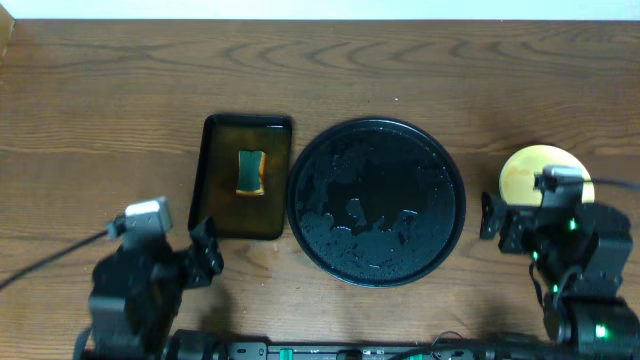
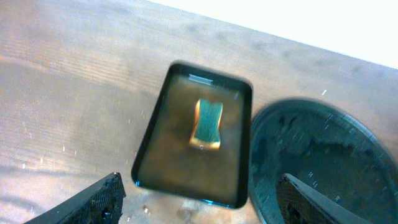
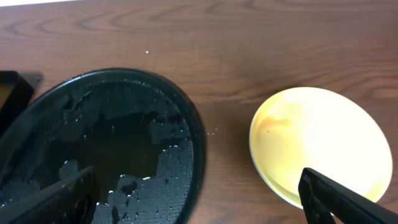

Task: Clean dirty plates on tray and stack at the side

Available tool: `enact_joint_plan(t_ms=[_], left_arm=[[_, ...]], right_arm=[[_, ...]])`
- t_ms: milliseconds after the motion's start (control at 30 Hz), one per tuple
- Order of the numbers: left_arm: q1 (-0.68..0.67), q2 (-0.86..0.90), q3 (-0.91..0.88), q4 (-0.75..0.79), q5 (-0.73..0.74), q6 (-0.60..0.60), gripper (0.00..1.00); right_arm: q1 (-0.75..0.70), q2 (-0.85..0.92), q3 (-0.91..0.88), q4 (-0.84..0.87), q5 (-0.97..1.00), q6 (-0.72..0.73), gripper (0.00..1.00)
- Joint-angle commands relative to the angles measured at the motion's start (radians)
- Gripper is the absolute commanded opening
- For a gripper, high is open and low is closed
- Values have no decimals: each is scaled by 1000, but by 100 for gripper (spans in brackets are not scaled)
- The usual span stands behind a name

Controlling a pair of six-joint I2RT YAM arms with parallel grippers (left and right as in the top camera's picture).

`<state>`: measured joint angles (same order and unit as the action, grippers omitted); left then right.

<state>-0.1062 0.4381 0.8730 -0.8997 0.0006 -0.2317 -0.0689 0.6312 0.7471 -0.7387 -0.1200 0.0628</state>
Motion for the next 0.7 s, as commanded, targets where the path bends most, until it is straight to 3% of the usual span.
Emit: enact_joint_plan(t_ms=[0, 533, 667], left_arm=[[2, -92, -9, 3, 6, 13, 79], [2, -118, -9, -87, 6, 13, 79], [2, -118, -9, -123, 6, 13, 79]], right_arm=[[5, -63, -14, -46, 14, -8, 99], [5, -76, -14, -322, 18, -8, 99], [6, -136, -30, -244, -1, -17, 99]])
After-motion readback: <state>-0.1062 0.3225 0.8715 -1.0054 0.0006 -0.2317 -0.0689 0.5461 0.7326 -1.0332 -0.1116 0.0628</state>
